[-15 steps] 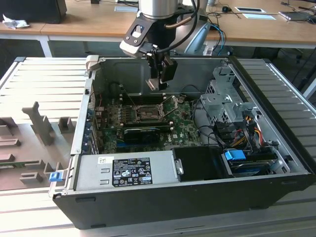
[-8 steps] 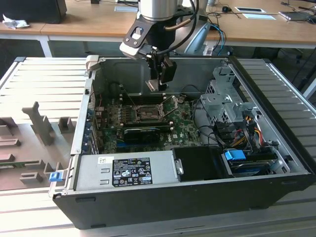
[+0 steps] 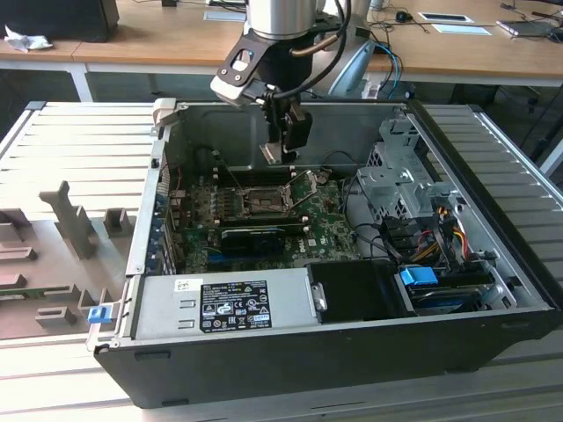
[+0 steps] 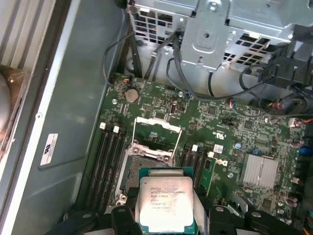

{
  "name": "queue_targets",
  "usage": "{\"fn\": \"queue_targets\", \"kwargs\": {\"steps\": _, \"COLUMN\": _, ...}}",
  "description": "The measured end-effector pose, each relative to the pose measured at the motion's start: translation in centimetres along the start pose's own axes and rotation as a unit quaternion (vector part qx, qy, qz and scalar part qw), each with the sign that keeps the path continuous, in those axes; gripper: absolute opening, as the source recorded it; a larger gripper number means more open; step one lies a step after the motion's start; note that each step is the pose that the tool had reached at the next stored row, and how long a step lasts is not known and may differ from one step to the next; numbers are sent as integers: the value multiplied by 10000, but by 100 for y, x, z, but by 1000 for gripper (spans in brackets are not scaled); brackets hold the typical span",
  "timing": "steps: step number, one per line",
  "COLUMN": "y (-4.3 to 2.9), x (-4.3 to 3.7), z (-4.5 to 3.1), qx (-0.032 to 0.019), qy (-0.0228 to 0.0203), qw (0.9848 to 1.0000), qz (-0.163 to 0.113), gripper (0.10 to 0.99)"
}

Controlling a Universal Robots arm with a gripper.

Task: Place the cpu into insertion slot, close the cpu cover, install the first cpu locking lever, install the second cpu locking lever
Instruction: 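Place the cpu into insertion slot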

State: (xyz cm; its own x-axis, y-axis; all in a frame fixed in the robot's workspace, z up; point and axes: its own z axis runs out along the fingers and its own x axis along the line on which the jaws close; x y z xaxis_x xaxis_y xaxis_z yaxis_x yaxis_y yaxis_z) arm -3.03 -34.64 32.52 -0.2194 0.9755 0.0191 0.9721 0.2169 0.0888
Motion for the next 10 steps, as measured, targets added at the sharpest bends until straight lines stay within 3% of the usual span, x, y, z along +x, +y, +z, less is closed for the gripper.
{"fn": "queue_targets", "kwargs": {"steps": 10, "y": -7, "x": 0, "z": 28, "qx": -10, "qy": -48, "qw": 9986, "qz": 533, "gripper": 525}}
